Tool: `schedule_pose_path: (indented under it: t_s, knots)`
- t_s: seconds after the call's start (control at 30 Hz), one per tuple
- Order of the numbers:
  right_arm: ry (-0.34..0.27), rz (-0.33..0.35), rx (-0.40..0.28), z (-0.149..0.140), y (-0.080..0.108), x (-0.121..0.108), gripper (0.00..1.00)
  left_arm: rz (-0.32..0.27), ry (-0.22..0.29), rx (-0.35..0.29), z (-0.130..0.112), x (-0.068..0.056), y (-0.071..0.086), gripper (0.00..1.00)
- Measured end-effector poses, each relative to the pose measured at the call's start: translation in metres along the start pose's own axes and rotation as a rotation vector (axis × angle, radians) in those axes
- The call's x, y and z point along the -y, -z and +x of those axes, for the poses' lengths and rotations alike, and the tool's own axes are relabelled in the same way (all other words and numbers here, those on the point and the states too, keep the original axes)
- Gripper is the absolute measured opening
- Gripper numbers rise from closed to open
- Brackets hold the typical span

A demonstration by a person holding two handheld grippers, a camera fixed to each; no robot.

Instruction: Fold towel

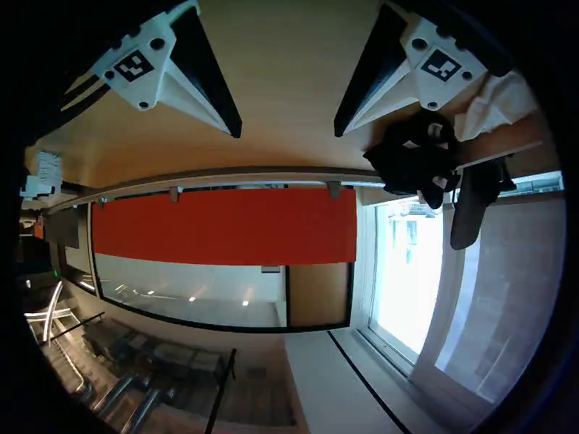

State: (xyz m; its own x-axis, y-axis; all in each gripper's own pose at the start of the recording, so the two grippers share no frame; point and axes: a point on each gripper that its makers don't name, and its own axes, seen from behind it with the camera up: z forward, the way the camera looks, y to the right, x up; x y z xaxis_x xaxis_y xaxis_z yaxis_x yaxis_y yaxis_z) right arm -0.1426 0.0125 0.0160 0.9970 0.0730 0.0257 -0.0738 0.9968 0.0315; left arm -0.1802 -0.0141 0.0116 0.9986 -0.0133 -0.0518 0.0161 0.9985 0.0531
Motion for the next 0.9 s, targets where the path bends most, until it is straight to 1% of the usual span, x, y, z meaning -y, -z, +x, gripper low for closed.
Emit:
schedule_pose_path:
  t_s: [0.4,0.6,0.9]
  knots:
    - [0.001,-0.012,-0.015,0.0014,0.0015,0.0002,0.99,0.0,0.0,0.0,-0.0001,-0.0002,0.0002,0.94]
    - [0.018,-0.01,-0.022,-0.0016,0.003,0.0027,0.99,0.0,0.0,0.0,0.0,-0.0001,0.0002,0.94]
    - [0.044,-0.015,-0.045,0.0028,0.0062,0.0063,0.99,0.0,0.0,0.0,-0.0001,-0.0007,0.0004,0.94]
